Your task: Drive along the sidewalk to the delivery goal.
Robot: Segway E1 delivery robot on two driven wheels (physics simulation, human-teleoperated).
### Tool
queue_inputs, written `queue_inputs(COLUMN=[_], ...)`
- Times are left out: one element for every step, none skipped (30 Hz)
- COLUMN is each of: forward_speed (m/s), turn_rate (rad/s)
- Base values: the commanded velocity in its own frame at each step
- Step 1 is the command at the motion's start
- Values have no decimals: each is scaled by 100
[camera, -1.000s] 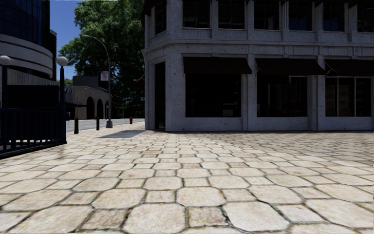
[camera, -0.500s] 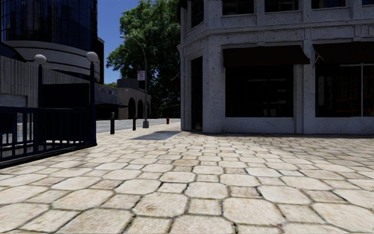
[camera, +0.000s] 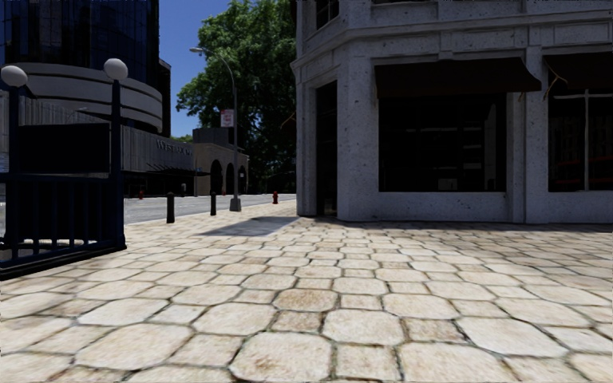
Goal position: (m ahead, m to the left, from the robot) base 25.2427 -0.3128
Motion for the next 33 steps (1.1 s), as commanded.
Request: queue_inputs(forward_speed=[200, 200, 200, 200, 200, 200, 200, 200, 200, 200, 200, 200, 200, 200, 200, 200, 200, 200, 200, 200, 200, 200, 200, 200, 200, 200, 200, 200, 200, 200, 200, 200, 200], turn_rate=[18, 7, 2, 0, 0, 0, 0, 0, 0, 0, 0, 0, 0, 1, 1, 17, 44, 63, 71, 71, 73, 73, 73, 73, 71, 71, 56, 46, 32, 19, 19, 14, 11])
